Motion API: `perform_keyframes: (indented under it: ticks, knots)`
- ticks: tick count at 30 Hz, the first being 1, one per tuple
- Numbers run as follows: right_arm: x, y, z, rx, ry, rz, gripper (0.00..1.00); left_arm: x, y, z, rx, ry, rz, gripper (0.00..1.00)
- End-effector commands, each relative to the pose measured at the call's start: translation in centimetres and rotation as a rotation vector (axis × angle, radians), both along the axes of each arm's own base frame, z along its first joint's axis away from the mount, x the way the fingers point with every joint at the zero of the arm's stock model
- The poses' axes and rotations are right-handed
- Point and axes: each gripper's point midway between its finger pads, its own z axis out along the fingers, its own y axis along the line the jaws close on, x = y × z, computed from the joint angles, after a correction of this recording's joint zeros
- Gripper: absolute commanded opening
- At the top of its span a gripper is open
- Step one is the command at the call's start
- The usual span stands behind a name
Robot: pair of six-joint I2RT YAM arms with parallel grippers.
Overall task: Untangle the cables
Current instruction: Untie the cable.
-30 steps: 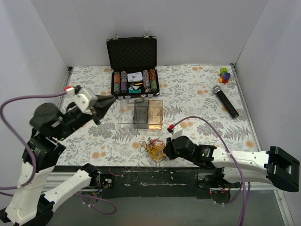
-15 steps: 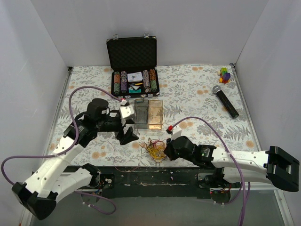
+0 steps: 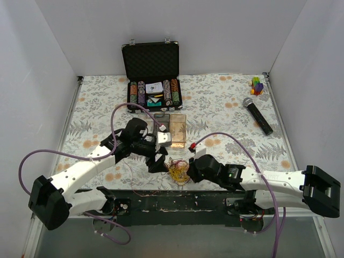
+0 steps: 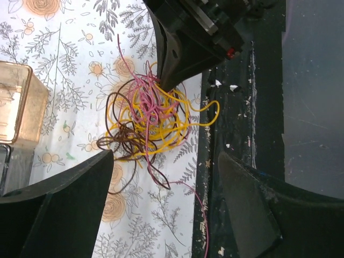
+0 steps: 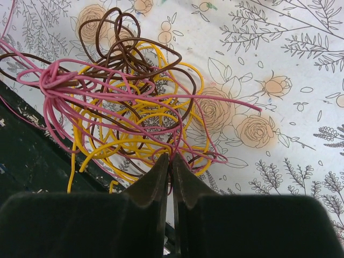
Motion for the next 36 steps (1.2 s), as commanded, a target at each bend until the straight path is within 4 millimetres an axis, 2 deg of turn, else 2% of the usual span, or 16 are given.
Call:
perform_keyframes:
  ticks: [1, 6, 11, 16, 27, 30, 31, 36]
  knots:
    - [0.8, 1.5, 2.6, 0.059, -0.040, 0.003, 0.14, 0.6, -1.3, 0.0, -0.052, -0.053, -0.041, 0.76]
    - [0.9, 1.8, 3.1, 0.070, -0.044, 0.007, 0.14, 0.9, -1.6, -1.7, -0.032, -0.058, -0.050, 0.65]
    - [0.9, 1.8, 3.3, 0.072, -0.046, 0.006, 0.14, 0.5, -1.6, -2.8, -0.011, -0.049, -0.065, 0.41]
    - [0.9, 1.6, 3.2, 0.065, -0.051, 0.001, 0.15, 0.6, -1.3, -3.7, 0.019, -0.082, -0.059, 0.23]
    - [1.1, 1.4, 3.4, 0.076, -0.056, -0.011, 0.15, 1.4, 0.3, -3.9, 0.054, -0.193, 0.001, 0.12]
    - [1.1, 1.4, 3.6, 0.081, -0.057, -0.010, 0.15, 1.5, 0.4, -3.5, 0.051, -0.205, 0.018, 0.01]
    - [1.1, 1.5, 3.7, 0.084, -0.057, -0.009, 0.16, 1.6, 0.4, -3.4, 0.049, -0.208, 0.024, 0.00]
    - [1.2, 1.1, 3.9, 0.062, -0.058, -0.019, 0.31, 2.2, 0.0, -2.2, 0.031, -0.218, 0.047, 0.00]
